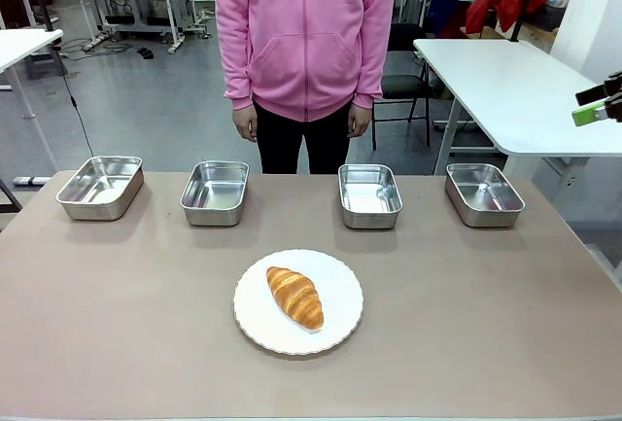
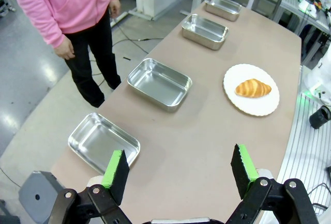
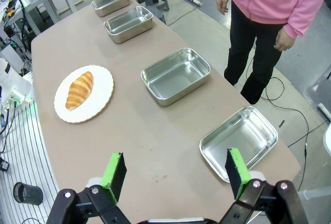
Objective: Place the bread in the container.
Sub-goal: Place the Butter Roll into the Airtight Container indicated by the human.
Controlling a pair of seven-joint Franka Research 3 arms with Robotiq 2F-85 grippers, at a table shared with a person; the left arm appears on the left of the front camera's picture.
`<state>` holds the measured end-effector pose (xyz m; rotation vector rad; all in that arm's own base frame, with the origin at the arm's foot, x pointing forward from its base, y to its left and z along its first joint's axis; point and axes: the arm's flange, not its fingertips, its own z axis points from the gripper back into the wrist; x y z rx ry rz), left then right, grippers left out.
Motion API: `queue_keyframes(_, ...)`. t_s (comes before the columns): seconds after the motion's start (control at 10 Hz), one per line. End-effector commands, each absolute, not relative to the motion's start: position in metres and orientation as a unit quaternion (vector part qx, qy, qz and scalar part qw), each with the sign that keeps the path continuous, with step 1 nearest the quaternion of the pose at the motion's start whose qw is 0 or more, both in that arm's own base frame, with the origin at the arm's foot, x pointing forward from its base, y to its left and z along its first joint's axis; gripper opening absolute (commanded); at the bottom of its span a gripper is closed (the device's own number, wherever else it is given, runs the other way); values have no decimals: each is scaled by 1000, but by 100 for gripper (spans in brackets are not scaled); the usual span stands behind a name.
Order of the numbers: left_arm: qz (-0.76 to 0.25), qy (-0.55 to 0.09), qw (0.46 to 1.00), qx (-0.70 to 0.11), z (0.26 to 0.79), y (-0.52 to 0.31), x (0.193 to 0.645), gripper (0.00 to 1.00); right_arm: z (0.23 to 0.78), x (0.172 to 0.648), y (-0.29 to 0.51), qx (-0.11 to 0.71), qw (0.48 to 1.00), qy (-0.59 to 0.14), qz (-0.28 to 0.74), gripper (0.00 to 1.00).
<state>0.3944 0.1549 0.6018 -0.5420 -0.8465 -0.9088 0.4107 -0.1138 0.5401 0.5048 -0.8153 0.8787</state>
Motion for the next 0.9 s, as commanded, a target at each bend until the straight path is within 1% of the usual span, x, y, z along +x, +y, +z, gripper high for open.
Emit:
queue_keyframes(0.0, -421, -393, 778, -251, 602, 155, 393, 100, 542, 410, -113, 236, 794, -382, 411, 100)
queue_keyframes(0.8, -421, -393, 778, -251, 602, 155, 393, 100, 542, 410, -113, 236, 794, -382, 411, 100)
